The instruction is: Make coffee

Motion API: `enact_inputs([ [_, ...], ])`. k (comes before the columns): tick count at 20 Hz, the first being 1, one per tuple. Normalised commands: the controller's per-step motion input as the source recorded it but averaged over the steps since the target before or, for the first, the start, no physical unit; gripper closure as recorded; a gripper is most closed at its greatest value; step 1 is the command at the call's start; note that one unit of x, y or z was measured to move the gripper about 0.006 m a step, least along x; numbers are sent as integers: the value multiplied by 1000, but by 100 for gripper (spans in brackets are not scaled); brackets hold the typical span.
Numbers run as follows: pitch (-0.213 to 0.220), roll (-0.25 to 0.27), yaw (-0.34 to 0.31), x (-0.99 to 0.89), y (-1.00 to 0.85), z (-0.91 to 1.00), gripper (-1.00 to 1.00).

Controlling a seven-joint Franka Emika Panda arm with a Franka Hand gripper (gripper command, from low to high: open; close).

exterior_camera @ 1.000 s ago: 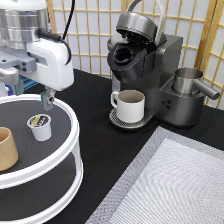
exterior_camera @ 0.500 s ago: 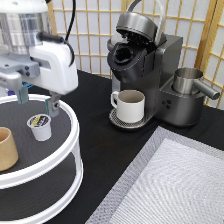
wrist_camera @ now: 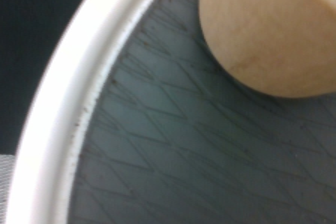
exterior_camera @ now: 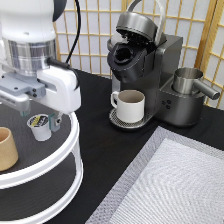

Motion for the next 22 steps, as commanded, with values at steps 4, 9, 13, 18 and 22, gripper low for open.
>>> enact_inputs([
  [4,2,54,3,-8,-6,-8,-100],
  [9,-5,21,0,0,-58,63,-100],
  [13,-27,9,-5,-8,-179,19,100],
  [18,-26,36,-3,-117,-239,0,100],
  [22,-19,64,0,-38,-79,60,100],
])
